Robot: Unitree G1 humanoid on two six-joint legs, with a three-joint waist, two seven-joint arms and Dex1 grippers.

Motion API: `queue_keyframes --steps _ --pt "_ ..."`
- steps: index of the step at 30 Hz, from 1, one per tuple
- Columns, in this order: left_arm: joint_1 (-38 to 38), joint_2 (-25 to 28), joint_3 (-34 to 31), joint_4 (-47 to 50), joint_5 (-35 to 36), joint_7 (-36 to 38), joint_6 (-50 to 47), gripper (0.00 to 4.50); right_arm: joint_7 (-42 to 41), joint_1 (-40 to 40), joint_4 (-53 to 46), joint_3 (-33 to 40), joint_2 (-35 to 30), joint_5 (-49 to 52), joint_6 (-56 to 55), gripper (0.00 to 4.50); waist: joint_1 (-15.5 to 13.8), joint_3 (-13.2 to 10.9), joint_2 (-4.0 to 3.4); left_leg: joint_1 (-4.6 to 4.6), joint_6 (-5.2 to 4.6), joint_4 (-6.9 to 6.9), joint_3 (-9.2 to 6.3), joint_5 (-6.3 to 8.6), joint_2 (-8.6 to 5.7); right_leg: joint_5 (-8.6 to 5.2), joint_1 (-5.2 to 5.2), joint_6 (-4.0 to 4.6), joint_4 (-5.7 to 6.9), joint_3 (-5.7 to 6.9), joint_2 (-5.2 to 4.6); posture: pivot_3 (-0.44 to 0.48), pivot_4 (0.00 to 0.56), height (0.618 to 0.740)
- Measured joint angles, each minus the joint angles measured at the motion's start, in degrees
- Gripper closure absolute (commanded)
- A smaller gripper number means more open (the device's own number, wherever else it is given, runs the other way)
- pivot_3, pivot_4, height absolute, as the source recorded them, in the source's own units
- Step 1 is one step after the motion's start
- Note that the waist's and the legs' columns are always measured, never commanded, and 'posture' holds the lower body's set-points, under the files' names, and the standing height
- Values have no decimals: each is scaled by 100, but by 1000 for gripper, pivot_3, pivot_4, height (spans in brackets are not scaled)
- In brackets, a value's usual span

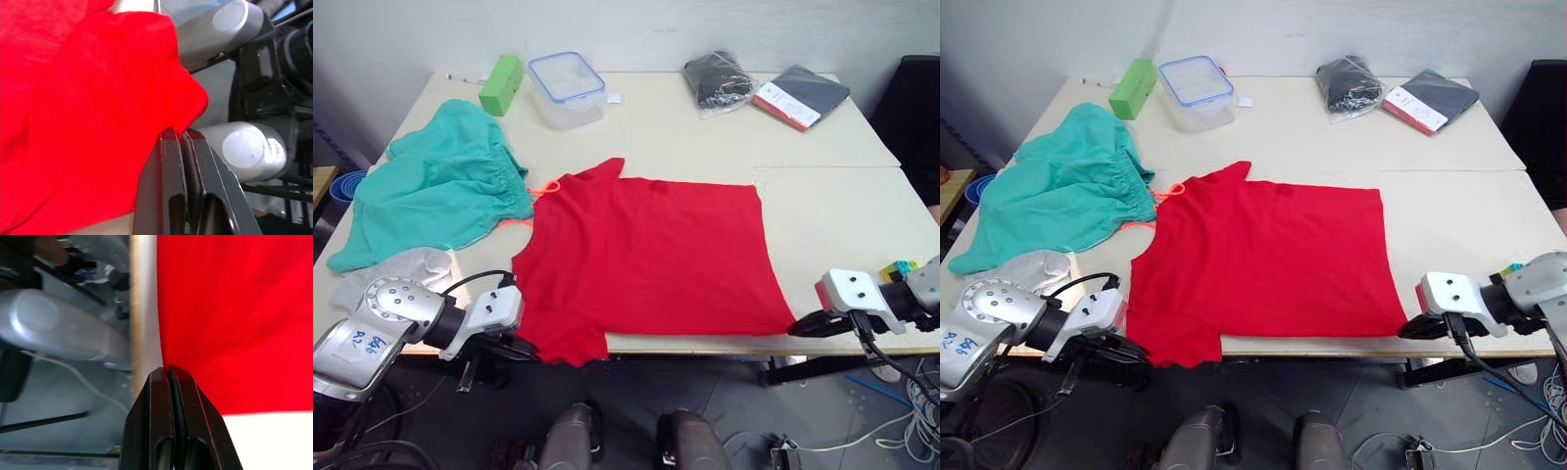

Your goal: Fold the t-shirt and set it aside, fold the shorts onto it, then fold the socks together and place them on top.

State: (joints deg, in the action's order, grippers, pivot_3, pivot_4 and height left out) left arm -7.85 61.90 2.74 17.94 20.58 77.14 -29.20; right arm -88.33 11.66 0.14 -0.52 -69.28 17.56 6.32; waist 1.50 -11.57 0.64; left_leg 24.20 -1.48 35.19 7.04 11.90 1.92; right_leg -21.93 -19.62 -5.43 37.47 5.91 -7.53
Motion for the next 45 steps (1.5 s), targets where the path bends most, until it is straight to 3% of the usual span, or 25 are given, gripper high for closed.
queue_keyframes --steps 6,14,16,19,22,27,34,45 --pt "-79 -2 -92 7 171 -28 -78 4500 38 -397 -298 267 1 333 277 4487 -2 0 -1 1 4 -8 0 -2 0 -2 -3 3 -1 2 1 0 150 740" --pt "-45 453 -808 398 1302 436 -926 4500 -15 -1079 -1096 1013 -584 1414 1444 4487 5 -3 -2 1 -2 -10 -3 2 2 -4 1 3 -7 2 1 0 150 740" --pt "-333 372 -903 332 1603 376 -1215 4500 -12 -983 -1143 1096 -593 1605 1641 4487 0 -3 -2 1 0 -9 -8 7 5 -5 2 4 -8 2 3 0 150 740" --pt "-1360 -148 -936 -271 1850 -164 -1738 4500 41 -404 -1001 969 -471 1727 1951 4487 -30 -3 -3 0 12 -6 -9 14 2 -5 3 4 -6 3 2 0 150 740" --pt "-2450 -766 -823 -1287 1696 -957 -2084 4500 138 402 -507 727 -211 1757 2341 4487 -58 -6 6 0 -3 -1 -9 -9 -5 -3 4 0 0 4 2 0 150 740" --pt "-3294 -1438 -362 -2691 939 -1886 -2039 4500 455 1403 357 108 397 1443 2840 4487 -62 -10 15 9 11 2 10 -16 -12 -1 -15 -5 17 2 4 0 150 740" --pt "-3353 -1860 213 -3718 -82 -2405 -1503 4500 912 1866 1469 -406 947 604 2890 4487 -69 -21 34 23 10 19 30 -17 -11 -5 -38 -13 30 7 6 0 150 740" --pt "-3353 -2059 40 -3721 -180 -2447 -1282 4500 1224 2029 2135 -495 1264 -101 2469 4487 -82 -21 35 28 8 36 32 -16 -9 -5 -42 -13 41 6 3 0 150 740"
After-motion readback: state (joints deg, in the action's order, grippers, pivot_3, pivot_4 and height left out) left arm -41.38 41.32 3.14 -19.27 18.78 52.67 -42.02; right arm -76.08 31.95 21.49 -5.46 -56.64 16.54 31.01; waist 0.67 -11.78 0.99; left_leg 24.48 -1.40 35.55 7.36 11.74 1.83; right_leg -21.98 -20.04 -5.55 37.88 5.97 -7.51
